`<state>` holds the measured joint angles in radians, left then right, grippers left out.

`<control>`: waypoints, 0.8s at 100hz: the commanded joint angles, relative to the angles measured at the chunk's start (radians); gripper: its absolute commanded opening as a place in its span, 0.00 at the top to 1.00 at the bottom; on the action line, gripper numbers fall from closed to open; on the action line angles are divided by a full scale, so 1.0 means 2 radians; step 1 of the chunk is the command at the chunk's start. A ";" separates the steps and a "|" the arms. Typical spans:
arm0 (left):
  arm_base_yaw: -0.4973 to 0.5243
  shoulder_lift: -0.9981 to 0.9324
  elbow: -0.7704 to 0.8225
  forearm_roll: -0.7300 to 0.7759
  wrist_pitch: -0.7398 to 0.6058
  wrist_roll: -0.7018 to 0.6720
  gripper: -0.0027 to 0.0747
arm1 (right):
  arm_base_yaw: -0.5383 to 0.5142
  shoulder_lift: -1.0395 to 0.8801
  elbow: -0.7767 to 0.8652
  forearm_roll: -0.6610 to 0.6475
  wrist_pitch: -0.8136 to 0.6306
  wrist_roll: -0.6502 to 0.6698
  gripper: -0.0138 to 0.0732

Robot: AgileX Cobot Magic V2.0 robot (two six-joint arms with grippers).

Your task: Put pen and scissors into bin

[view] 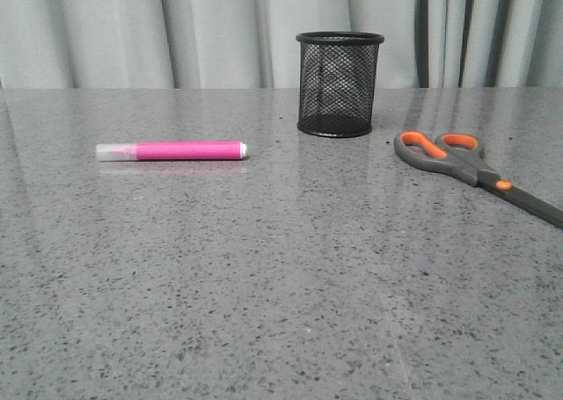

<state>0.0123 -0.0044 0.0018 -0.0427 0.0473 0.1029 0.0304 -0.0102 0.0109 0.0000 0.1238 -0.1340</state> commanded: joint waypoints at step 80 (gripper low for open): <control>-0.004 -0.015 0.004 -0.361 -0.024 -0.003 0.99 | -0.002 -0.007 -0.027 0.296 -0.047 -0.002 0.92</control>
<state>0.0123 -0.0044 0.0018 -0.7439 0.0439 0.1008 0.0304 -0.0102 0.0066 0.5809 0.0520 -0.1319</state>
